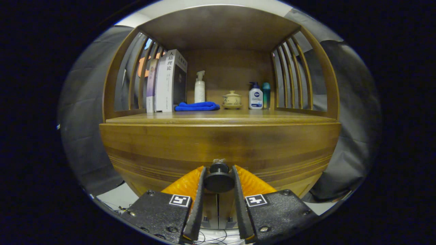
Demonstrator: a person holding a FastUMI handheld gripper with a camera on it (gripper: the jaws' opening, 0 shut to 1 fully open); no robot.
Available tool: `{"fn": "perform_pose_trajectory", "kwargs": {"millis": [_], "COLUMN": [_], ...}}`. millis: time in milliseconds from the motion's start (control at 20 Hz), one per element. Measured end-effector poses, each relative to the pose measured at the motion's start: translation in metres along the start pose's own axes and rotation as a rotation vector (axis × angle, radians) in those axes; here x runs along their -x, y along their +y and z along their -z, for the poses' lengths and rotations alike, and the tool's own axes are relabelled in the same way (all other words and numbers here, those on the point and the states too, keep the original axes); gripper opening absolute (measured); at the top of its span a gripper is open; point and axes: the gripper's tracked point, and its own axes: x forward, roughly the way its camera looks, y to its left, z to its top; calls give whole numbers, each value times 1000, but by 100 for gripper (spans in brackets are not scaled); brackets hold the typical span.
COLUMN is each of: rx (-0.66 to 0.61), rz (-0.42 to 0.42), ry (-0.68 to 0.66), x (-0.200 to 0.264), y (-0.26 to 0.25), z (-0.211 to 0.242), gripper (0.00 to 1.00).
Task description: Pull open the drawer, take out the items inside it, and place them on the countertop above the cabinet.
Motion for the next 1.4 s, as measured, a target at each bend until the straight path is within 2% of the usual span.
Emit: {"fn": "perform_pose_trajectory", "kwargs": {"millis": [400, 1400], "rx": [-10, -14], "rz": [11, -33], "ry": [13, 9], "x": [4, 113], "y": [0, 2], "z": [3, 35], "gripper": [39, 38]}}
